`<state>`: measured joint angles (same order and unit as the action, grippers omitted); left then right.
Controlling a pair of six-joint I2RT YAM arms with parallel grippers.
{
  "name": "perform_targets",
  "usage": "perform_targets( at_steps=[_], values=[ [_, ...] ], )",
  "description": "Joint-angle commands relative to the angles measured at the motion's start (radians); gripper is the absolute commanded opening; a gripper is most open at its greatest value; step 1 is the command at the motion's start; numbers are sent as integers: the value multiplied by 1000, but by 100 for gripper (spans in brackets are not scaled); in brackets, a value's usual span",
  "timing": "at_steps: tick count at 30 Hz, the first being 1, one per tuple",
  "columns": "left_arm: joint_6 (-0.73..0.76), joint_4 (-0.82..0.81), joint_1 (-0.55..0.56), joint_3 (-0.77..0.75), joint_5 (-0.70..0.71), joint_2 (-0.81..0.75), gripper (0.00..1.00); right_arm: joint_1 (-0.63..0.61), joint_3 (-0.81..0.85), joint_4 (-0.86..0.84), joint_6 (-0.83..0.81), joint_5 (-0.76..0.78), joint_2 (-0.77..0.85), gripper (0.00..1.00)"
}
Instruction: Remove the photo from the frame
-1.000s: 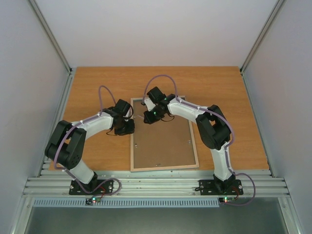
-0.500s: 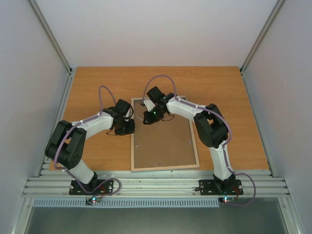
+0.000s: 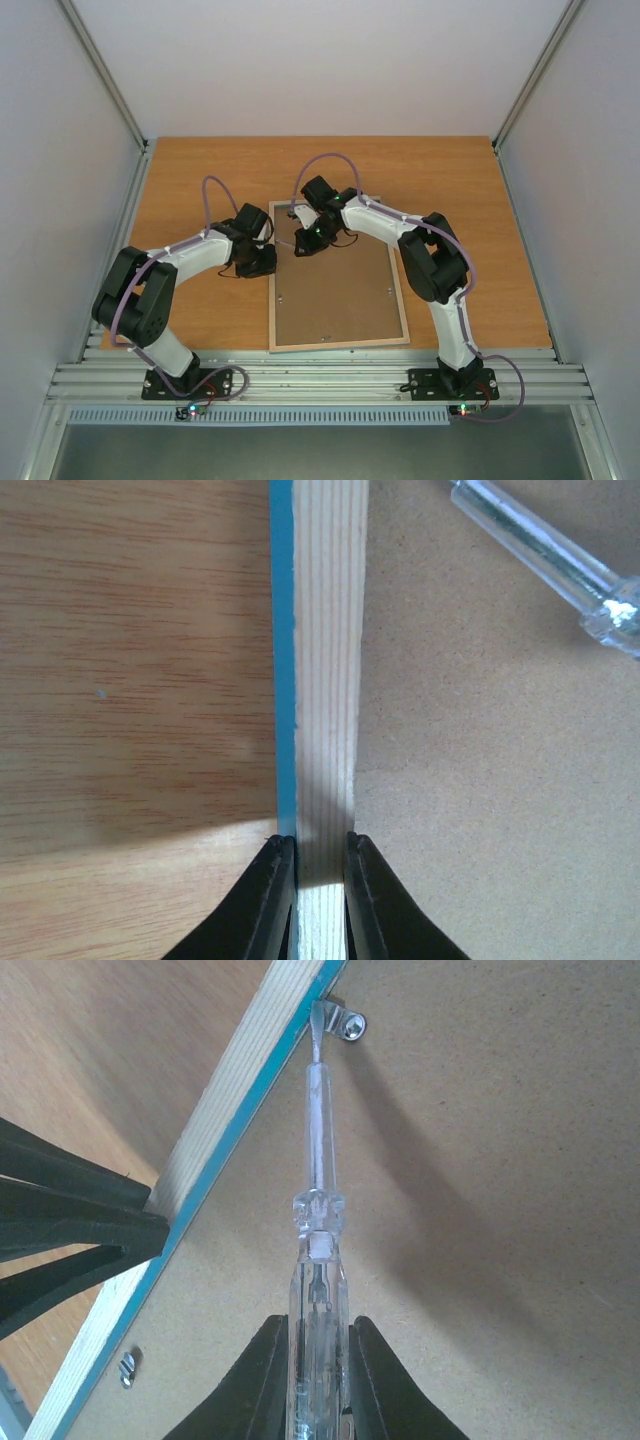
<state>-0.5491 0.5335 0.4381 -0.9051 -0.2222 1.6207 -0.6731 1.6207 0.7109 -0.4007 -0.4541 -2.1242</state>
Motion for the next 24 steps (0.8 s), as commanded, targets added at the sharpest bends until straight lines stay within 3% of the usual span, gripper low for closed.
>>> perform_targets(
  at_steps=[1, 12, 24],
  values=[
    [-1, -41, 1, 6, -20, 19, 14, -11, 25, 81, -22, -37, -36, 1],
    [-2, -39, 1, 10, -19, 14, 14, -17, 31, 97, -11, 1, -34, 1],
    [-3, -46, 1, 20, -27, 13, 14, -15, -31, -23, 56, 36, 70, 1]
  ],
)
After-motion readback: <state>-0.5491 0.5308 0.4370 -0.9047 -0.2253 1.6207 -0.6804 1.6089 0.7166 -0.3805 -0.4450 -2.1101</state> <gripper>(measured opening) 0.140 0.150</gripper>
